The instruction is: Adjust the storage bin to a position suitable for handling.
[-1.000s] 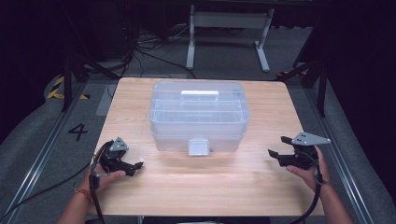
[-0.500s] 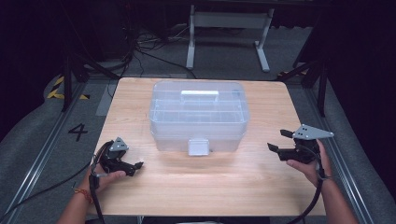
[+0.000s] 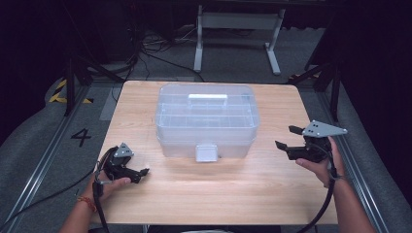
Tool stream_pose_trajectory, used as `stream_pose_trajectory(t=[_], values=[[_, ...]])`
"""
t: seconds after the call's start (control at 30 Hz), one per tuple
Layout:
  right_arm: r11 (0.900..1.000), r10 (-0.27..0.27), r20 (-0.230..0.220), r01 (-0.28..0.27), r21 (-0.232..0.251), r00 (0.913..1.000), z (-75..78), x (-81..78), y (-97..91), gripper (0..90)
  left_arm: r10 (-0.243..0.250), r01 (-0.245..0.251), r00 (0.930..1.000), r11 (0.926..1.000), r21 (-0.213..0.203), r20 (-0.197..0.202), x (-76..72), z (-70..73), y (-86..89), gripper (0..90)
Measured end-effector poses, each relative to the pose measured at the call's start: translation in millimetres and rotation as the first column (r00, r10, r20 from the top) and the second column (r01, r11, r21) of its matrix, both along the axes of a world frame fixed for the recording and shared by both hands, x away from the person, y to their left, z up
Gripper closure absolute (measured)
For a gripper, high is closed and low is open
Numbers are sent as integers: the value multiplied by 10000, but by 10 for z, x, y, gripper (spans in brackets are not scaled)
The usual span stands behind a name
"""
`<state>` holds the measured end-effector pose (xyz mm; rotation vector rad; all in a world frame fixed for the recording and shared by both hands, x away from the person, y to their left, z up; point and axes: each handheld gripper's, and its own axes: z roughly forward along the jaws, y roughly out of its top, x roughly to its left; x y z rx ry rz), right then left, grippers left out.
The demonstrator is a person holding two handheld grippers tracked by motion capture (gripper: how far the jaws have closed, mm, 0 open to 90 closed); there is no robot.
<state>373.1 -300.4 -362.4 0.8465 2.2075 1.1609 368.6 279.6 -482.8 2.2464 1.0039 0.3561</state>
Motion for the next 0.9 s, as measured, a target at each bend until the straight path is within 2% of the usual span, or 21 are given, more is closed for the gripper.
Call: stream_pose_trajectory(t=[0.13, 0.53, 0.9], values=[[10000, 62, 219, -62, 16, 9997, 88, 18, 48, 259, 2, -2, 10000, 10000, -5, 4, 0, 0, 0, 3], [9998, 176, 336, -178, 32, 9993, 180, 88, 140, 262, -1, 1, 10000, 10000, -2, 3, 0, 0, 0, 2], [9992, 376, 638, -382, 77, 9973, 331, 153, 295, 267, 0, 0, 10000, 10000, -1, 3, 0, 0, 0, 2]])
